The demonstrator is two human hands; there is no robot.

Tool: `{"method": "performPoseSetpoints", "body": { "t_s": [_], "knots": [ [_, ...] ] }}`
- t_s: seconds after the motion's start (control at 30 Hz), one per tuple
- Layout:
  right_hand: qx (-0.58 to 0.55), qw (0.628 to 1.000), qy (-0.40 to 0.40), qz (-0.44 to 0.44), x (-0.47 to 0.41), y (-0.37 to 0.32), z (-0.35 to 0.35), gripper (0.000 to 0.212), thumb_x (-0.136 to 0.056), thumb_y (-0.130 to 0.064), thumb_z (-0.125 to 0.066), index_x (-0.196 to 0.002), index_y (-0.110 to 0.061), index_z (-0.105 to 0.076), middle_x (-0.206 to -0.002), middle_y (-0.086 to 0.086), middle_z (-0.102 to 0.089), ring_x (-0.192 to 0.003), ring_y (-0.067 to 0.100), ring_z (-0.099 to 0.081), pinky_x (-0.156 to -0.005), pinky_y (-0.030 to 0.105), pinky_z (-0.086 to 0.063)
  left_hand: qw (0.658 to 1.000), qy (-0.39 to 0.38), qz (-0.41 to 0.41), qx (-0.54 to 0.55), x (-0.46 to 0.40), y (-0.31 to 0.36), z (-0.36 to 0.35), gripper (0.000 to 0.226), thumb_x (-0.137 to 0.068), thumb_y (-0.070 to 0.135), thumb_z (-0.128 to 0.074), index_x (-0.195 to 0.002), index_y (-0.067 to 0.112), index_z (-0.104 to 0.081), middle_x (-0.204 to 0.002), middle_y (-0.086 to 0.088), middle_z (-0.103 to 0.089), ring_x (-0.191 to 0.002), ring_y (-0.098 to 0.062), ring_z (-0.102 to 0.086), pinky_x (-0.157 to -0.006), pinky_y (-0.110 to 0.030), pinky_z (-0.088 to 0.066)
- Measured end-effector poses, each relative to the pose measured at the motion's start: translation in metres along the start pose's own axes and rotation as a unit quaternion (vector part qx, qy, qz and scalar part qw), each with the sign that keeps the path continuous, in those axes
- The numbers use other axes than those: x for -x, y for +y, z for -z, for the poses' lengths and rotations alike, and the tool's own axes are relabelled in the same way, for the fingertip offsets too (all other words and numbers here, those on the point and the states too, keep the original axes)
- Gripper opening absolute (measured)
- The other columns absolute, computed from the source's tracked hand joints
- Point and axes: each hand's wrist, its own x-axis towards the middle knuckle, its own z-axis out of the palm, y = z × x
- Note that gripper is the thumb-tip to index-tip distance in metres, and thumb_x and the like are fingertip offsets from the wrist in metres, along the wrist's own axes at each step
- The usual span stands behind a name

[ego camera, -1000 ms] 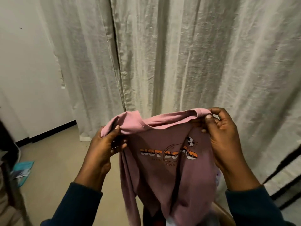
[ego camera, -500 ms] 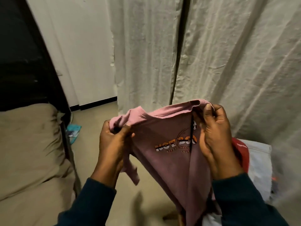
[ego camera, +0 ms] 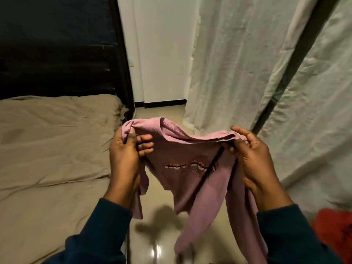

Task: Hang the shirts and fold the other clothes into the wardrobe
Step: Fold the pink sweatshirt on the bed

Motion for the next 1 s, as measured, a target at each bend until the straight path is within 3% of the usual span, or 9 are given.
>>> {"method": "performPoseSetpoints", "body": {
  "t_s": [0.13, 0.23, 0.37, 0.5, 0.57, 0.63, 0.77, 0.9, 1.0],
  "knots": [
    [0.069, 0.997, -0.031, -0.017, -0.049, 0.024, -0.017, 0.021, -0.099, -0.022, -0.058, -0.098, -0.005, -0.071, -0.075, 0.006, -0.074, -0.068, 0.016, -0.069, -0.062, 0.023, -0.056, 0.995, 0.093, -0.033, -0.025, -0.026, 0.002, -0.002, 0.034, -0.106, 0.002, -0.035, -0.1, 0.022, -0.061, -0.076, -0.005, -0.069, -0.064, -0.015, -0.066, -0.056, -0.021, -0.056],
    [0.119, 0.988, -0.094, -0.009, -0.08, 0.034, -0.039, 0.024, -0.098, -0.028, -0.06, -0.09, -0.008, -0.07, -0.071, 0.012, -0.072, -0.067, 0.025, -0.064, -0.058, 0.027, -0.051, 0.978, 0.184, -0.068, -0.073, -0.038, 0.001, -0.002, 0.037, -0.101, -0.003, -0.039, -0.094, 0.025, -0.062, -0.087, 0.008, -0.067, -0.078, -0.008, -0.063, -0.064, -0.02, -0.053],
    [0.132, 0.974, -0.183, 0.022, -0.111, 0.028, -0.081, 0.027, -0.1, -0.028, -0.058, -0.095, -0.003, -0.068, -0.072, 0.012, -0.069, -0.065, 0.026, -0.058, -0.056, 0.027, -0.047, 0.949, 0.279, -0.119, -0.085, -0.042, 0.013, 0.005, 0.029, -0.101, -0.003, -0.039, -0.105, 0.016, -0.06, -0.077, 0.018, -0.064, -0.061, 0.007, -0.057, -0.054, -0.011, -0.047],
    [0.048, 0.978, -0.183, 0.084, -0.116, 0.014, -0.134, 0.02, -0.101, -0.027, -0.055, -0.091, -0.017, -0.068, -0.074, 0.003, -0.067, -0.065, 0.014, -0.057, -0.057, 0.024, -0.048, 0.879, 0.347, -0.273, -0.178, -0.032, 0.029, 0.022, 0.027, -0.099, -0.004, -0.043, -0.115, 0.01, -0.06, -0.106, 0.006, -0.063, -0.097, 0.004, -0.061, -0.084, -0.015, -0.05],
    [0.034, 0.979, -0.174, 0.098, -0.117, 0.028, -0.174, 0.019, -0.104, -0.024, -0.051, -0.091, -0.019, -0.064, -0.075, -0.008, -0.064, -0.063, 0.001, -0.055, -0.062, 0.022, -0.047, 0.861, 0.353, -0.246, -0.271, -0.051, 0.012, 0.046, 0.026, -0.097, -0.001, -0.052, -0.116, 0.014, -0.062, -0.117, -0.003, -0.061, -0.113, -0.016, -0.061, -0.096, -0.022, -0.048],
    [0.045, 0.973, -0.22, 0.061, -0.113, 0.049, -0.216, 0.02, -0.104, -0.027, -0.051, -0.09, -0.021, -0.064, -0.077, -0.011, -0.066, -0.07, 0.005, -0.058, -0.069, 0.032, -0.048, 0.87, 0.362, -0.176, -0.286, -0.069, -0.005, 0.073, 0.023, -0.095, -0.002, -0.057, -0.109, 0.014, -0.066, -0.11, -0.004, -0.064, -0.108, -0.03, -0.063, -0.09, -0.012, -0.044],
    [0.02, 0.967, -0.253, 0.019, -0.104, 0.077, -0.273, 0.021, -0.104, -0.03, -0.05, -0.088, -0.029, -0.063, -0.073, -0.018, -0.063, -0.071, 0.002, -0.056, -0.071, 0.031, -0.05, 0.834, 0.466, -0.147, -0.258, -0.088, -0.013, 0.116, 0.025, -0.091, 0.002, -0.054, -0.1, 0.021, -0.066, -0.106, -0.006, -0.067, -0.098, -0.022, -0.063, -0.091, -0.029, -0.05],
    [-0.013, 0.955, -0.295, 0.014, -0.091, 0.094, -0.314, 0.019, -0.104, -0.029, -0.049, -0.089, -0.027, -0.061, -0.077, -0.014, -0.064, -0.072, 0.005, -0.059, -0.073, 0.03, -0.052, 0.805, 0.524, -0.158, -0.229, -0.091, -0.016, 0.144, 0.023, -0.092, 0.002, -0.053, -0.101, 0.02, -0.065, -0.109, -0.011, -0.062, -0.096, -0.016, -0.06, -0.087, -0.017, -0.045],
    [-0.028, 0.946, -0.321, 0.018, -0.089, 0.11, -0.345, 0.018, -0.1, -0.035, -0.054, -0.085, -0.028, -0.061, -0.08, -0.006, -0.064, -0.073, 0.013, -0.058, -0.075, 0.035, -0.05, 0.785, 0.552, -0.149, -0.236, -0.093, -0.024, 0.166, 0.02, -0.092, 0.005, -0.052, -0.103, 0.014, -0.067, -0.11, -0.007, -0.058, -0.097, -0.017, -0.06, -0.09, -0.025, -0.049]
  ]
}}
